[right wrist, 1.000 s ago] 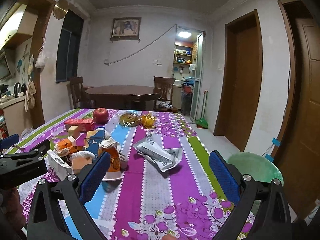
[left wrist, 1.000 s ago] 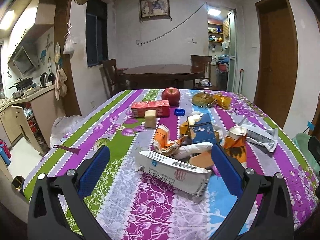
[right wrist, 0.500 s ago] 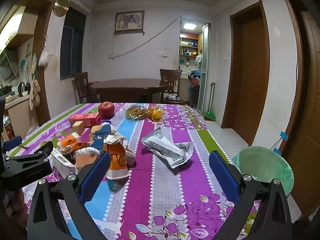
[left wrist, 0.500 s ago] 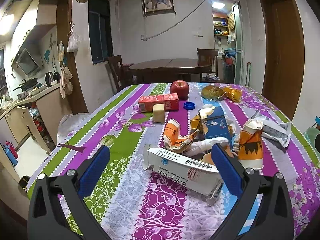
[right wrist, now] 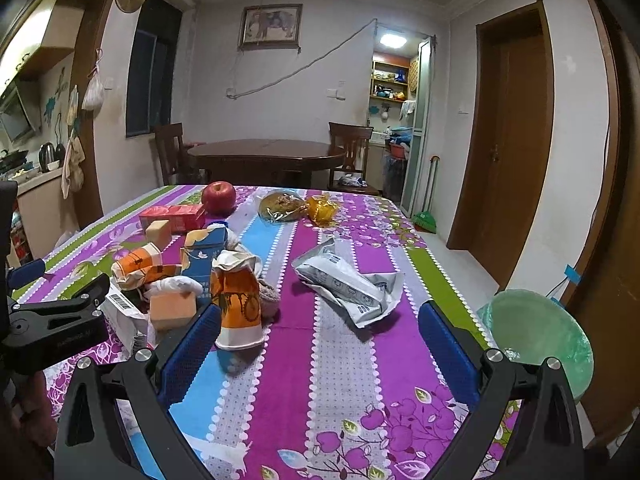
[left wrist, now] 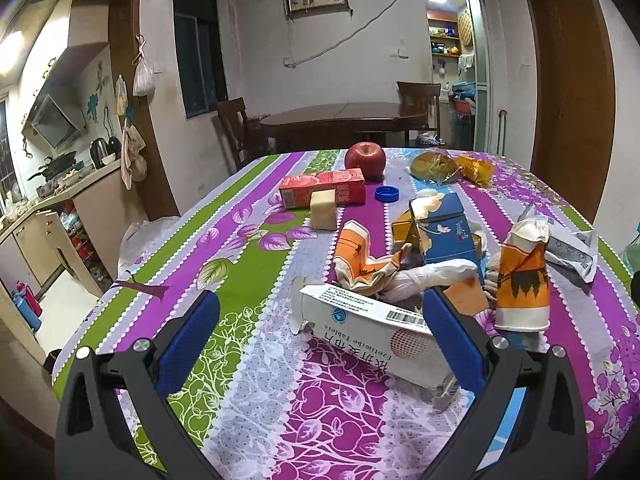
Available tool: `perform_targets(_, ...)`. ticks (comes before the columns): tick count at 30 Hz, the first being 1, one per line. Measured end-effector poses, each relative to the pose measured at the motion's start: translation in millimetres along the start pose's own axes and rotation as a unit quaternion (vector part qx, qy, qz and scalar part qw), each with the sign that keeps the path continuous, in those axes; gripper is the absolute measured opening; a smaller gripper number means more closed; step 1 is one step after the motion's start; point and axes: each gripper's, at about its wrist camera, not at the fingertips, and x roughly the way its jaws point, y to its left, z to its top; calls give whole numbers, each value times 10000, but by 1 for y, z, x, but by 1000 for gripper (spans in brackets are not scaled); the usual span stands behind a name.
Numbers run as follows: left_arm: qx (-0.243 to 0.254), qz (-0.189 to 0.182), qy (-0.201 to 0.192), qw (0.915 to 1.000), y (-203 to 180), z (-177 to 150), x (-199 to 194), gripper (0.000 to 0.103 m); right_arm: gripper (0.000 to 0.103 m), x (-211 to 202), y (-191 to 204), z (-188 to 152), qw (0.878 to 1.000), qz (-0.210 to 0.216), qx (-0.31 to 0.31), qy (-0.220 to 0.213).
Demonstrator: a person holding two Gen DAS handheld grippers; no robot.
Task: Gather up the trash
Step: 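Close the right gripper on the orange paper cup while the left tool approaches the white medicine box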
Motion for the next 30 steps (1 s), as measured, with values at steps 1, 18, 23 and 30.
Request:
perform_targets(1, -5, 12, 10, 10000, 1, 0, 1, 98, 98, 0, 1, 1, 10000, 25, -9, -3)
perform_targets(18, -105, 307, 206, 9993, 35, 1, 14, 98, 98, 24, 23, 17, 9991, 337, -212, 133)
perform_targets(23, -108, 355, 269, 9989, 38, -2, 16, 98, 98, 34, 31, 20, 9981, 473, -277, 270)
perform_targets(30, -112, 77, 462, 9988, 49, -4, 24, 98, 98, 56, 39, 18, 9951, 676, -303, 659)
